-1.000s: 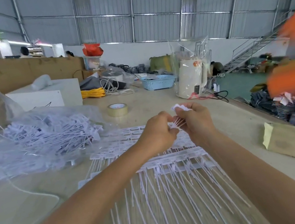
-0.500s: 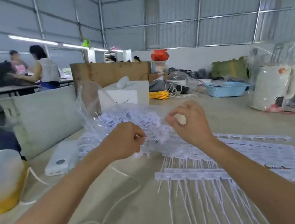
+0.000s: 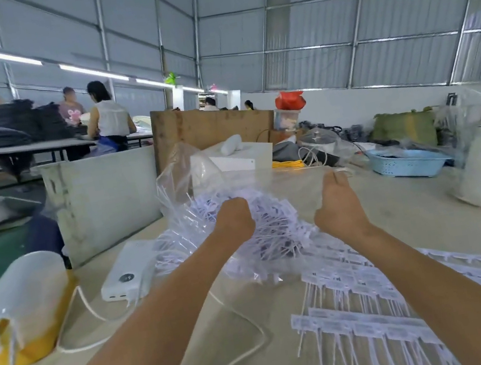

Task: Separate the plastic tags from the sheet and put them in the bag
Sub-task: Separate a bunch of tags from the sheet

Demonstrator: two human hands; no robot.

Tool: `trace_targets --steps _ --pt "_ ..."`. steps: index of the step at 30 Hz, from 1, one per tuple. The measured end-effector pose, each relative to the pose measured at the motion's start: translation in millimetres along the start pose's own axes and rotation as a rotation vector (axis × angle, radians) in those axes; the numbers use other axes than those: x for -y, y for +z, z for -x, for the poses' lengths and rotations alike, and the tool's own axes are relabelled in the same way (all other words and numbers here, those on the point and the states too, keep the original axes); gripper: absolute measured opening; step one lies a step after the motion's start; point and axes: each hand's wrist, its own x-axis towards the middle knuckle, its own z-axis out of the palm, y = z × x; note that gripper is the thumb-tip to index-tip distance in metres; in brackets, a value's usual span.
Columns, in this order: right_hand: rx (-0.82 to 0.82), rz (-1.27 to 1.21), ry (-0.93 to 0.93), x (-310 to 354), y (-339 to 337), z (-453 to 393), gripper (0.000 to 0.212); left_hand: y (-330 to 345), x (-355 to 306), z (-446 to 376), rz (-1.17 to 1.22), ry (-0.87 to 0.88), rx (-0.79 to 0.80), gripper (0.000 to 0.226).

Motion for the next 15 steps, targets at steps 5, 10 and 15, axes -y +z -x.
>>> trace_targets --steps 5,10,15 --pt "0.004 -0.077 0.041 -3 0 -2 0.092 3 23 -11 -0.129 -0.083 -0.073 0.026" --pt "-0.017 -0.204 0.056 -8 -2 -10 0.094 21 29 1 -0.248 -0.048 -0.019 0.028" --pt "-0.046 -0.314 0.143 -13 -15 -22 0.105 25 25 13 -0.310 0.138 -0.127 0.065"
